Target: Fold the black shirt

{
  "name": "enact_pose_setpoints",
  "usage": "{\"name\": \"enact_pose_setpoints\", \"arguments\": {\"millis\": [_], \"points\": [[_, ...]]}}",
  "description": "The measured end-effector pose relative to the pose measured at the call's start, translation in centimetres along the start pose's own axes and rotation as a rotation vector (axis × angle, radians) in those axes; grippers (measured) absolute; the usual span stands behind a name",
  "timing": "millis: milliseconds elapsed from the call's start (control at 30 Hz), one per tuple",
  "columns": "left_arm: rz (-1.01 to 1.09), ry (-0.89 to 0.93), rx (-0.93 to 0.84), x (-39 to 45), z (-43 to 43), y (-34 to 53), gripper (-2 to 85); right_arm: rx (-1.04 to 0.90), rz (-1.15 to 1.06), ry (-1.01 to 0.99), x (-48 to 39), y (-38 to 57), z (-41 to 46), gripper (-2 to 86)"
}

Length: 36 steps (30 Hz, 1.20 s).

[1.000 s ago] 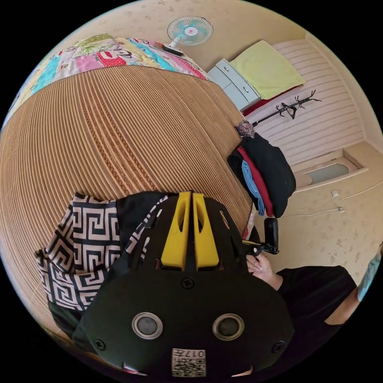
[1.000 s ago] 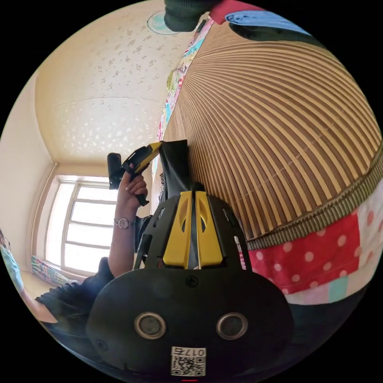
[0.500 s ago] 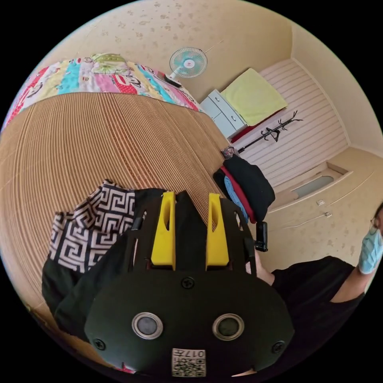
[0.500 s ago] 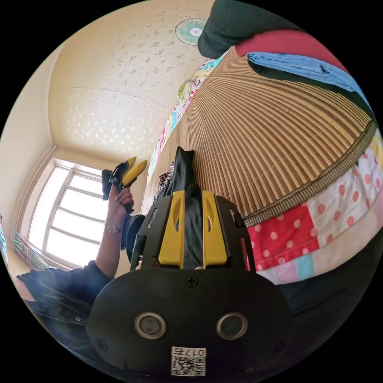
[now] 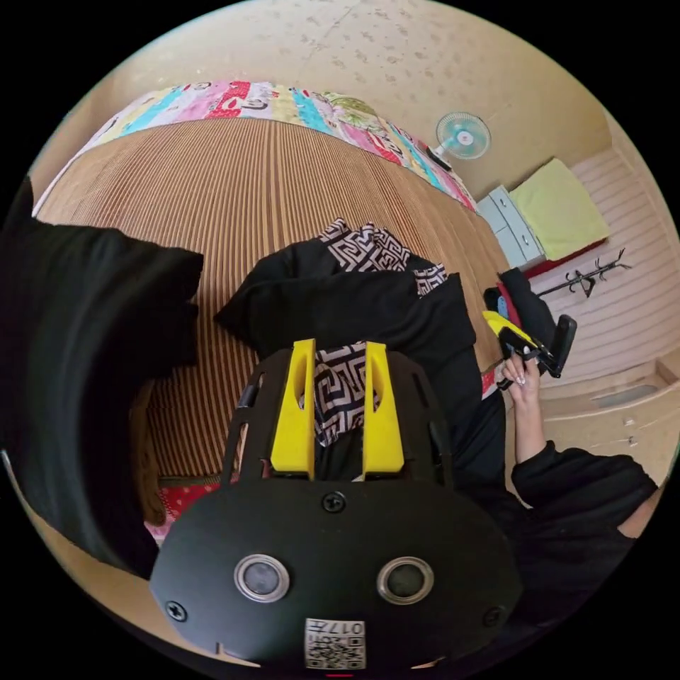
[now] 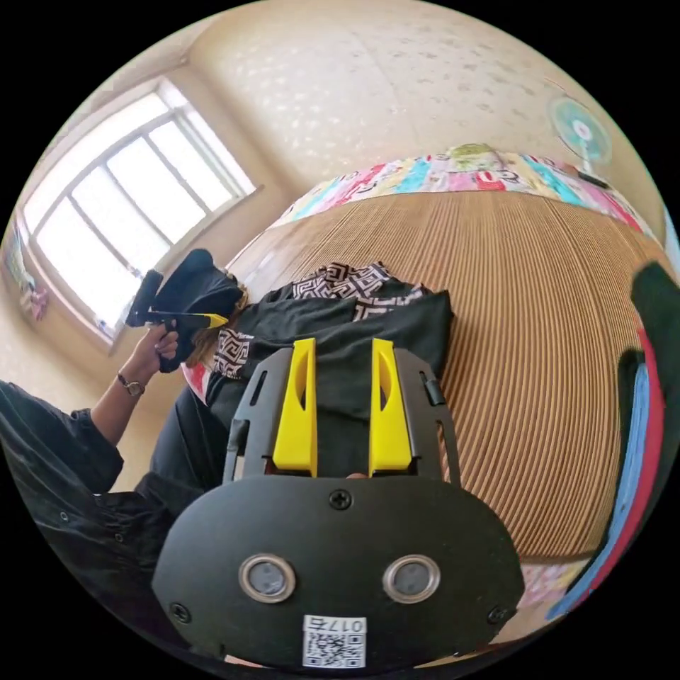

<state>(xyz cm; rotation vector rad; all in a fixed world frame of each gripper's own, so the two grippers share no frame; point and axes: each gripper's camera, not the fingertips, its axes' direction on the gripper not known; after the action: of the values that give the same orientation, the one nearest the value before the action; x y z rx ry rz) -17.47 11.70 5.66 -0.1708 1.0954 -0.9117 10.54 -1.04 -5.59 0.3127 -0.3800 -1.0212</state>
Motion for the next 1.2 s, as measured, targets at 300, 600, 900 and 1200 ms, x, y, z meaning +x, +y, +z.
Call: {"name": "enact_pose_setpoints", "arguments": {"millis": [300,600,900,1200], "points": [[-0.171,-0.017,-0.057,-3.6,0.3,2.9,9.9,-0.328,-0.095,0.203,-3.4,-9.0,9.9,8.6],[-0.117,0.029,0.069,-3.9,-4.8,7.0,0.4,-0.157,-0.03,0.255,-6.2,-8.9,7.9,1.1],[-0.066,0.101,0.128,-5.3,-8.4,9.8,-0.5,-0.188,-0.06,0.177,-7.4,-11.9,7.7,4.5],[-0.069,0.129,0.158,-6.2,-11.1,12.6,-0.5,-0.326,-0.099,0.251,-7.6,-11.4,11.4,5.9]]}}
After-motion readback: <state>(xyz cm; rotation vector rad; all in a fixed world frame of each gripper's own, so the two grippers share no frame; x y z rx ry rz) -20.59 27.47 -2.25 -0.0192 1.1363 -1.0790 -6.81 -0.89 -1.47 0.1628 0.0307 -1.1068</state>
